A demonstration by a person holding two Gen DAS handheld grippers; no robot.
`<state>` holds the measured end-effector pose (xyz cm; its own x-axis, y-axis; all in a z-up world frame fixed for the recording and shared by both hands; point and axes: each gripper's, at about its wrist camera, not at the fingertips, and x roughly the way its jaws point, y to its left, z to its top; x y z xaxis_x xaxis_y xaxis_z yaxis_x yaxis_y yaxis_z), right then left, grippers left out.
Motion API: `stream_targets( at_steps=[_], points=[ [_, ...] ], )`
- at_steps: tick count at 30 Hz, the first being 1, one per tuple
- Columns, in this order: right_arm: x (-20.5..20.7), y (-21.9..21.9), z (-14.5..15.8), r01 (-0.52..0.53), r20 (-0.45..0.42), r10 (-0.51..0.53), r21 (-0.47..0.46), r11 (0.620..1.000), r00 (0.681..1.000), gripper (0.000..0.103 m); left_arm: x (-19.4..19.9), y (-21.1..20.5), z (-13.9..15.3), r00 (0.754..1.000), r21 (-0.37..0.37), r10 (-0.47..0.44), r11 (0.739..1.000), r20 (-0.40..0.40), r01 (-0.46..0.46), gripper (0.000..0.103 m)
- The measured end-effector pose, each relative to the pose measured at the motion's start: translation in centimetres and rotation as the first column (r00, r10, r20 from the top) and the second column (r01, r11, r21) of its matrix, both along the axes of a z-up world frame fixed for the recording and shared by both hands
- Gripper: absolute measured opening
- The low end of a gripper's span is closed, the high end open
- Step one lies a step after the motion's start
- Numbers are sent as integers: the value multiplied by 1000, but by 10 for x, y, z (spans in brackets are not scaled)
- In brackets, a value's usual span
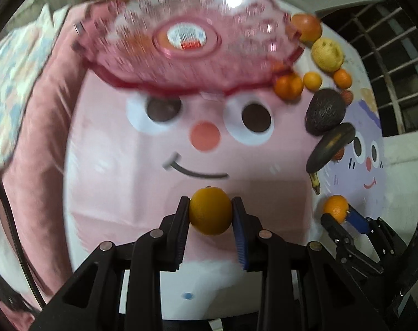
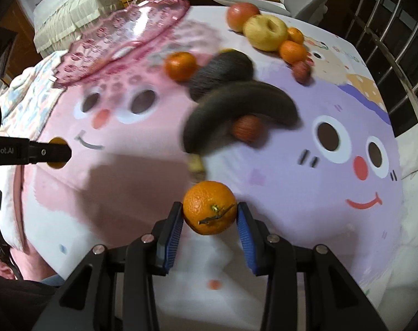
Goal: Organize fruits
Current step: 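Carry both tangerines over the pink bowl and open both tools to drop them in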
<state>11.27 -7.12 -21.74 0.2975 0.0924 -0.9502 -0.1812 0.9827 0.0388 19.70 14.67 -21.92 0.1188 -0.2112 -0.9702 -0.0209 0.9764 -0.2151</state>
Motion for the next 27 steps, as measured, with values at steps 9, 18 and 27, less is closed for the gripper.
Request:
stream_targets(
  at_steps=[9, 18, 27],
  points=[
    [17, 77, 31, -6, 91, 0, 63, 998, 996, 40, 19, 45, 43, 981, 2, -120, 993, 154, 122, 28],
    [55, 125, 65, 25, 224, -53, 128, 991, 973, 40, 61, 61, 67, 934, -8, -223, 972, 280, 235, 28],
    [92, 137, 53, 101, 217, -137, 172, 980, 967, 40, 109, 64, 47, 938, 3, -252, 966, 238, 258, 28]
  ],
)
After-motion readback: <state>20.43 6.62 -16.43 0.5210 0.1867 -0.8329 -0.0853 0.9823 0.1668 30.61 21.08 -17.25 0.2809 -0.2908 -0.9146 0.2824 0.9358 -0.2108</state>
